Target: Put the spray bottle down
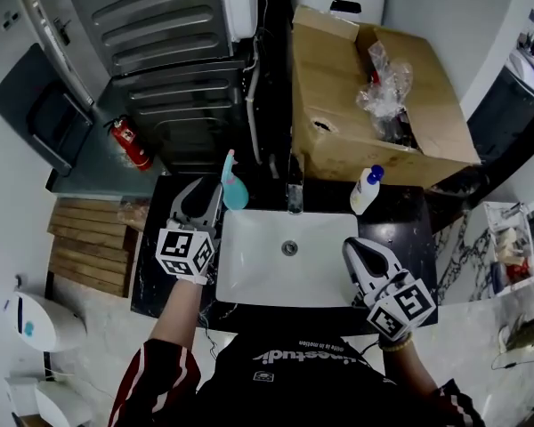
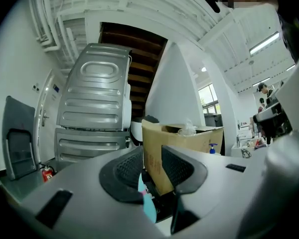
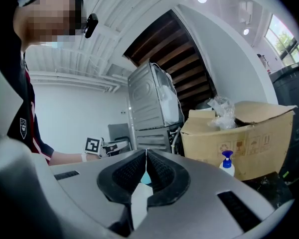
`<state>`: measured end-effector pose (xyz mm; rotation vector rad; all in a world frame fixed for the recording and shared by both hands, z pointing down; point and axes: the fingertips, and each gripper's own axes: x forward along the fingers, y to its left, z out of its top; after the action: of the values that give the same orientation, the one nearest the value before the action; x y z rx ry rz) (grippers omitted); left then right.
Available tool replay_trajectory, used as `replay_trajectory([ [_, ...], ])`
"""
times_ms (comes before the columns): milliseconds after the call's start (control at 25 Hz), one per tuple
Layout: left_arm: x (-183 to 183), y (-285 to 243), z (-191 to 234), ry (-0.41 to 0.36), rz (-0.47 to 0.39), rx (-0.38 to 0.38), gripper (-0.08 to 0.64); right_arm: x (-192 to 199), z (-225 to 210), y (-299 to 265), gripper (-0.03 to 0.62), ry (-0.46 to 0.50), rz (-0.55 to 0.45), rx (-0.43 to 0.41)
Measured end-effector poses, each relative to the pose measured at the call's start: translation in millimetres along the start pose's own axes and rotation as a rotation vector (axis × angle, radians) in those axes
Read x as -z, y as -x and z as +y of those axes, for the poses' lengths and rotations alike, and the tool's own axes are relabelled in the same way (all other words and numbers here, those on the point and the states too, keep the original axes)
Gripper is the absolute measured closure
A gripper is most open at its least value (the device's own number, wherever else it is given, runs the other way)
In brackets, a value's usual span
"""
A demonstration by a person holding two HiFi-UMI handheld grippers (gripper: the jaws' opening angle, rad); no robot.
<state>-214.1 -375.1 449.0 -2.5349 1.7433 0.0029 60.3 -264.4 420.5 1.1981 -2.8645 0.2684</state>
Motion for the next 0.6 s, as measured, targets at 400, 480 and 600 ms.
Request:
replay_trajectory([
  [400,-95,31,-76,-0.085,-0.092,0.152,0.543,-19,0,-14,0.552,0.018,-0.039,-0.020],
  [480,-100,33,-97,-0.072,-0.095,0.201,0.545,-22,1,-17,0.552,0.019,-0.048,-0.026],
  [600,-85,35,-125,-0.089,-0.059,0.269,0.545,-27,7,-21,0.552,0.019,-0.075,-0.050],
])
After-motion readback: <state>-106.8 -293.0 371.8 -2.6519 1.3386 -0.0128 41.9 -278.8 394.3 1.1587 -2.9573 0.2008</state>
